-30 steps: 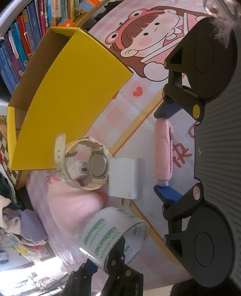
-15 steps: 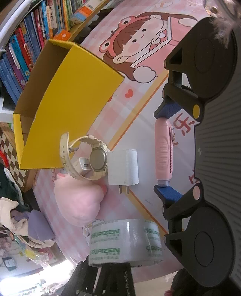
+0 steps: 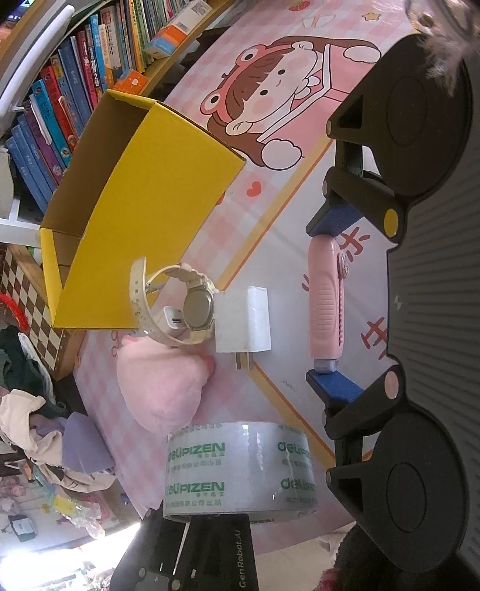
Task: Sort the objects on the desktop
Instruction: 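Grasp the clear tape roll rim with the left gripper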
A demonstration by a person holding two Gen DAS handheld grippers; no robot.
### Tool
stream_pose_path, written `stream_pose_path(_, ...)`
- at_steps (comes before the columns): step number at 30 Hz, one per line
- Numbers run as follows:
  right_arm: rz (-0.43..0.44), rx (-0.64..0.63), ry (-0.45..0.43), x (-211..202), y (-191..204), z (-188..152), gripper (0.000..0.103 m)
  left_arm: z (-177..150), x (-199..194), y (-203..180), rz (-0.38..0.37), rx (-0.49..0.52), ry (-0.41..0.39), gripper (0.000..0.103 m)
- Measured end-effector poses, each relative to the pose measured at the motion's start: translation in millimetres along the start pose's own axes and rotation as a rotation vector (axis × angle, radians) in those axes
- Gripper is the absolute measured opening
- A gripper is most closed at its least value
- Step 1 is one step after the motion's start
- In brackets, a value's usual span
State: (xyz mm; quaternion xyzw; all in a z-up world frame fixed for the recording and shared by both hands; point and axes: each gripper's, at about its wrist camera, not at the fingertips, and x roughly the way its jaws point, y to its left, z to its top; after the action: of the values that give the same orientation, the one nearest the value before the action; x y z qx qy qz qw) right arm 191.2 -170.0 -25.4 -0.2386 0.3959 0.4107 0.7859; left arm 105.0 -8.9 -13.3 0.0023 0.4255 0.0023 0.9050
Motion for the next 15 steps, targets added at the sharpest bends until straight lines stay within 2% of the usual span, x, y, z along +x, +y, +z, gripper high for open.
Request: stream_pose_path(15,-0.045,0.088,-0.063,-29.5,3.9,-0.6,0.076,17.0,-15.2,5.4,-0.068,0.029,-0.072,0.004)
